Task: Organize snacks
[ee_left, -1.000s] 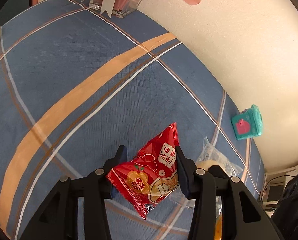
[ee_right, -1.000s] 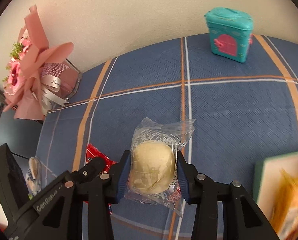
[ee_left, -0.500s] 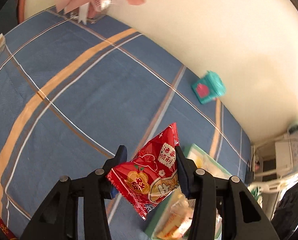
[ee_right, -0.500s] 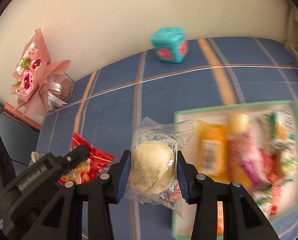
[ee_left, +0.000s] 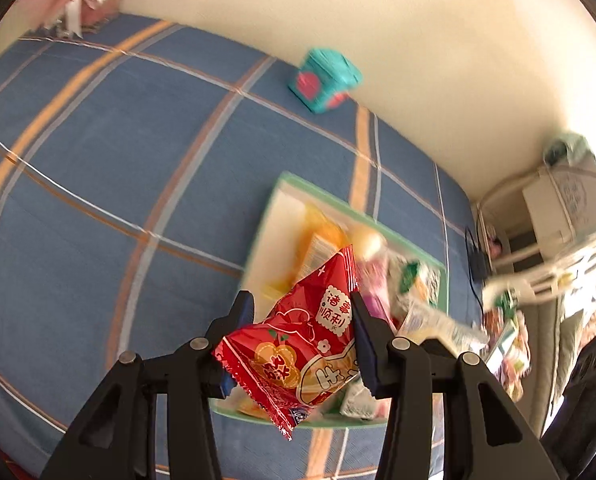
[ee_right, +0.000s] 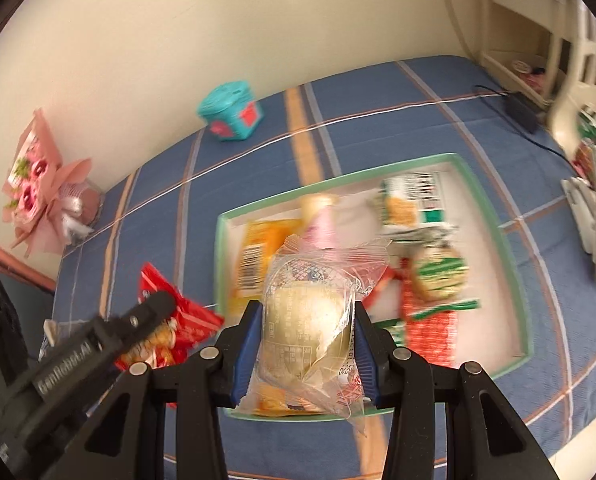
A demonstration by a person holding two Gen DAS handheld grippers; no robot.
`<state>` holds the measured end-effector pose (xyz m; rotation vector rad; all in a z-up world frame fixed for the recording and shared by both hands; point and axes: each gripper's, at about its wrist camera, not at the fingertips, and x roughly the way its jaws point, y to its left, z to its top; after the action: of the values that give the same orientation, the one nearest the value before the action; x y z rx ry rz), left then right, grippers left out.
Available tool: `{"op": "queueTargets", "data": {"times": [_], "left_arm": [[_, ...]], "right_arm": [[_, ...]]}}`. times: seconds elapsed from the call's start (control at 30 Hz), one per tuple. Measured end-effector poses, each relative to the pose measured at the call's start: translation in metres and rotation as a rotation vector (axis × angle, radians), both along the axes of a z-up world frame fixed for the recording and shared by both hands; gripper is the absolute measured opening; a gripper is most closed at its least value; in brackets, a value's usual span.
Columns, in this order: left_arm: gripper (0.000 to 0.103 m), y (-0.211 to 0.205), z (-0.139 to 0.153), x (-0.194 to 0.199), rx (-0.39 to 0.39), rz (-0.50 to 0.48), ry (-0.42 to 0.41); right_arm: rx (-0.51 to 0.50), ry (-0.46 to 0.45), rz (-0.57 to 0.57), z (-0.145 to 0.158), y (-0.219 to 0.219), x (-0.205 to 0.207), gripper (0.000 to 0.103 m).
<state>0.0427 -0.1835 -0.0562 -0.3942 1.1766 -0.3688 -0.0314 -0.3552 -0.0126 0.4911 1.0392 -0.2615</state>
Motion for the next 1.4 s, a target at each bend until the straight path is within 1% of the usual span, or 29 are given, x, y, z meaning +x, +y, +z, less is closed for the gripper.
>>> {"op": "queueTargets", "data": {"times": [0.13, 0.23, 0.3, 0.37, 0.47, 0.57, 0.6, 0.63, 0.7, 0.77, 0.9, 0.93, 1.0, 1.07, 1.1, 1.17, 1.2, 1.23, 1.27, 1.33, 1.4], "left_arm": [[0.049, -0.028, -0.012, -0.006, 0.0, -0.058, 0.033], [0.049, -0.043, -0.022, -0.009, 0.007, -0.089, 0.053], [0.049, -0.048, -0.026, -0.007, 0.008, -0.099, 0.059], [0.049, -0.052, -0.031, -0.004, 0.002, -0.105, 0.065], [0.049, -0.055, -0.038, 0.0, -0.027, -0.114, 0.087], [0.052, -0.053, -0.039, 0.001, -0.039, -0.114, 0.092], [0.056, -0.052, -0.038, 0.001, -0.045, -0.111, 0.094], [0.061, -0.05, -0.037, 0.0, -0.053, -0.103, 0.094], [0.064, -0.046, -0.035, 0.0, -0.058, -0.092, 0.092], [0.068, -0.041, -0.032, -0.001, -0.06, -0.083, 0.089], [0.071, -0.03, -0.022, -0.007, -0.042, -0.056, 0.057], [0.074, -0.027, -0.019, -0.009, -0.032, -0.05, 0.045], [0.08, -0.021, -0.012, -0.016, 0.02, -0.037, 0.008], [0.081, -0.015, -0.007, -0.022, 0.099, -0.027, -0.029], [0.081, -0.012, -0.005, -0.025, 0.138, -0.022, -0.044], [0.09, -0.004, -0.003, -0.032, 0.215, -0.015, -0.071], [0.096, -0.002, -0.003, -0.034, 0.241, -0.011, -0.081], [0.096, 0.001, -0.002, -0.039, 0.282, -0.007, -0.095], [0.096, 0.003, -0.003, -0.041, 0.307, -0.006, -0.1], [0.096, 0.007, -0.006, -0.048, 0.364, -0.011, -0.106], [0.096, 0.009, -0.009, -0.054, 0.398, -0.014, -0.108]], "right_arm": [[0.004, 0.022, -0.046, -0.009, -0.024, -0.005, 0.046], [0.035, 0.055, -0.062, -0.024, -0.038, -0.005, 0.046], [0.034, 0.079, -0.081, -0.032, -0.046, -0.005, 0.046], [0.052, 0.085, -0.085, -0.037, -0.053, -0.006, 0.046], [0.081, 0.088, -0.09, -0.045, -0.058, -0.006, 0.047], [0.093, 0.088, -0.088, -0.05, -0.06, -0.005, 0.048], [0.091, 0.089, -0.085, -0.049, -0.06, -0.005, 0.048], [0.09, 0.09, -0.08, -0.049, -0.059, -0.005, 0.048], [0.089, 0.098, -0.073, -0.05, -0.057, -0.004, 0.051], [0.08, 0.102, -0.075, -0.051, -0.056, -0.002, 0.063], [0.06, 0.095, -0.066, -0.048, -0.052, -0.007, 0.072], [0.057, 0.093, -0.067, -0.048, -0.051, -0.008, 0.075], [0.045, 0.094, -0.069, -0.046, -0.048, -0.011, 0.08], [0.029, 0.098, -0.069, -0.045, -0.046, -0.016, 0.086], [0.02, 0.101, -0.07, -0.045, -0.044, -0.019, 0.088], [0.014, 0.101, -0.074, -0.044, -0.042, -0.025, 0.093], [0.01, 0.101, -0.077, -0.044, -0.04, -0.03, 0.096], [0.003, 0.097, -0.079, -0.043, -0.039, -0.034, 0.1], [-0.004, 0.096, -0.079, -0.043, -0.037, -0.037, 0.102], [-0.015, 0.095, -0.074, -0.042, -0.033, -0.043, 0.103], [-0.015, 0.098, -0.068, -0.043, -0.029, -0.05, 0.103]]}}
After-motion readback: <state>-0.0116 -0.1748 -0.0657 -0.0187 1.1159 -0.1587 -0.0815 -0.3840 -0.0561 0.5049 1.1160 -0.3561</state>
